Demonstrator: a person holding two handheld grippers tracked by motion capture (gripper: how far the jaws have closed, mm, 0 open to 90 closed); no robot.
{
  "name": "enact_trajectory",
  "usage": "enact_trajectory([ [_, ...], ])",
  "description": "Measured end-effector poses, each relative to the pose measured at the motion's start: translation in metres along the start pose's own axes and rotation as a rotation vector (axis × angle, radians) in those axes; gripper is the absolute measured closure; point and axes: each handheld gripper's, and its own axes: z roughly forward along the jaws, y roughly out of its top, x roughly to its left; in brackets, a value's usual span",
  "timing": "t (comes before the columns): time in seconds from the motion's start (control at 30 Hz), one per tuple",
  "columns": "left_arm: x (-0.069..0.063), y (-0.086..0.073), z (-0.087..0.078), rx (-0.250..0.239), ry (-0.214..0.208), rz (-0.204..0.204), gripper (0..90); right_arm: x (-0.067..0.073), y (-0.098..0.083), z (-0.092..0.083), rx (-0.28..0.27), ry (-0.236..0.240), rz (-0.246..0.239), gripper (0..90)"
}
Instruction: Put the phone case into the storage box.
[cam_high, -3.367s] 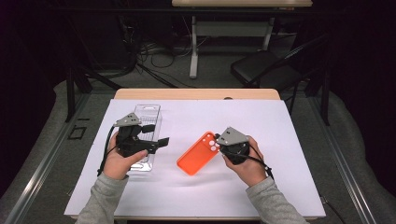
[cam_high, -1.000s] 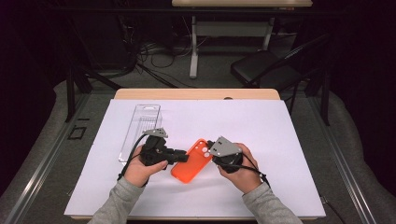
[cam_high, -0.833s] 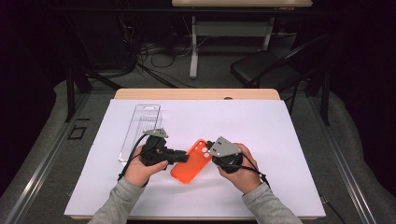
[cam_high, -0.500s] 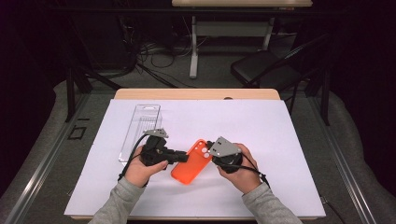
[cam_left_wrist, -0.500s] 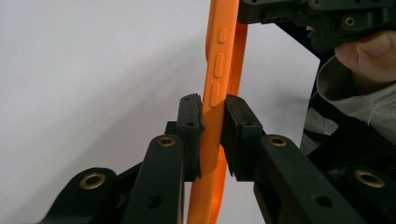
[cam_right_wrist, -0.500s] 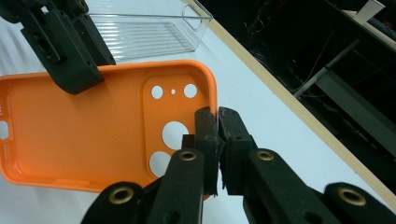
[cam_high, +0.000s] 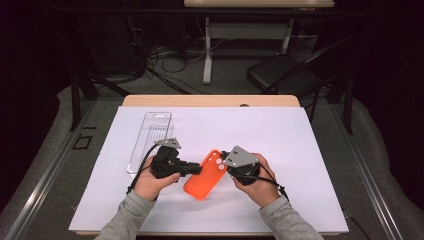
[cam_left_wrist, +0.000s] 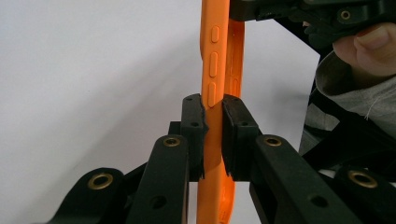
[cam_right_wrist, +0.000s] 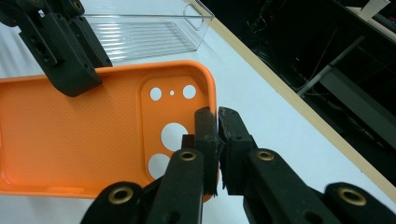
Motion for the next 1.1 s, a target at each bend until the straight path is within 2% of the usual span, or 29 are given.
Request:
enact_trajectory([
  [0.33, -0.0013, 0.0002, 0.0001, 0.006, 0.010, 0.020, 80.8, -0.0005, -0.0002, 0.0005, 0.002, 0.008, 0.007, 87.1],
  [1.1, -0.0010, 0.0002, -0.0006, -0.001, 0.008, 0.001, 81.1, -0.0018, -0.0003, 0.0006, -0.003, 0.014, 0.023, 86.2],
])
